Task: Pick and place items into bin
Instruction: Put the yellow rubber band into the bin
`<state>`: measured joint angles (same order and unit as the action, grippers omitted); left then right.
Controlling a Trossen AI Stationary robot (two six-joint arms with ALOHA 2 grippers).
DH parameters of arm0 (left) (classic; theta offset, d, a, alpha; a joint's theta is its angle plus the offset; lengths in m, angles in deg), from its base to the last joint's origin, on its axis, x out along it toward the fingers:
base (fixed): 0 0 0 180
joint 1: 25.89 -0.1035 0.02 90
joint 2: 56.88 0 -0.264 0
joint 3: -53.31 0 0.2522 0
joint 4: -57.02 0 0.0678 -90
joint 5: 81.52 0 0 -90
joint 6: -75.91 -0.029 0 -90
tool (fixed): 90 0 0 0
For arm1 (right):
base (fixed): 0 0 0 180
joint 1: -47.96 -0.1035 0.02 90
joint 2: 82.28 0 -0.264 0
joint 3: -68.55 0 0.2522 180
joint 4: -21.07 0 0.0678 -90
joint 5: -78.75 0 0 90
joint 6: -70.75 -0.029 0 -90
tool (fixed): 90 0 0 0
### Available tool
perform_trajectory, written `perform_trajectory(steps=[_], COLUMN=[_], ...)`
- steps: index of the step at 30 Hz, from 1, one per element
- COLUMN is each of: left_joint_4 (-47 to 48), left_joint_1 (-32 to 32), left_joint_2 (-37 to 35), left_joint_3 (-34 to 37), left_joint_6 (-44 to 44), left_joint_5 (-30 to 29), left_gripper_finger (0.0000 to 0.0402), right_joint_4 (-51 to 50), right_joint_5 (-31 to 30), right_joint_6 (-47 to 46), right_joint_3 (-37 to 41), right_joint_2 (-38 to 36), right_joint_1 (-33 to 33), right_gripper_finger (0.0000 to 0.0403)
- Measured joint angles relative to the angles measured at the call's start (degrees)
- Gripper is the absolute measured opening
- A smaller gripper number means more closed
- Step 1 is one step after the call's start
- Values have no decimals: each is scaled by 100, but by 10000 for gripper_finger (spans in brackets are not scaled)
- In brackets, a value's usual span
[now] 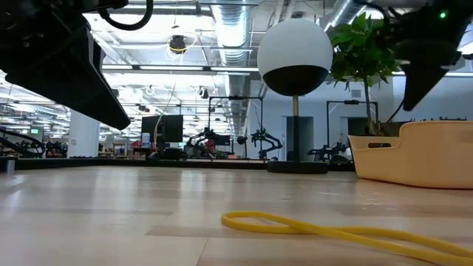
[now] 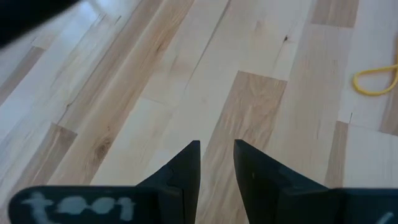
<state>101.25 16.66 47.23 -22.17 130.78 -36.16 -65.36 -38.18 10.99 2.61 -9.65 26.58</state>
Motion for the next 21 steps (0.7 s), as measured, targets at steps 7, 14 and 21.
perform_trajectory(steps=[7,14,21], left_joint_4=[2,2,-5], left_joint_1=[-14,-14,-14], left_joint_2=[0,0,0], left_joint_3=[-2,0,-1], left_joint_6=[-19,-28,-26], left_joint_5=[-5,-32,-29], left_gripper_finger=[88,88,88], right_joint_4=[54,2436,5516], right_joint_5=[-11,429,1129], right_joint_6=[21,909,2631], right_joint_3=[15,15,2], right_joint_2=[172,151,247], right_joint_1=[256,88,-609], right_gripper_finger=[97,109,109])
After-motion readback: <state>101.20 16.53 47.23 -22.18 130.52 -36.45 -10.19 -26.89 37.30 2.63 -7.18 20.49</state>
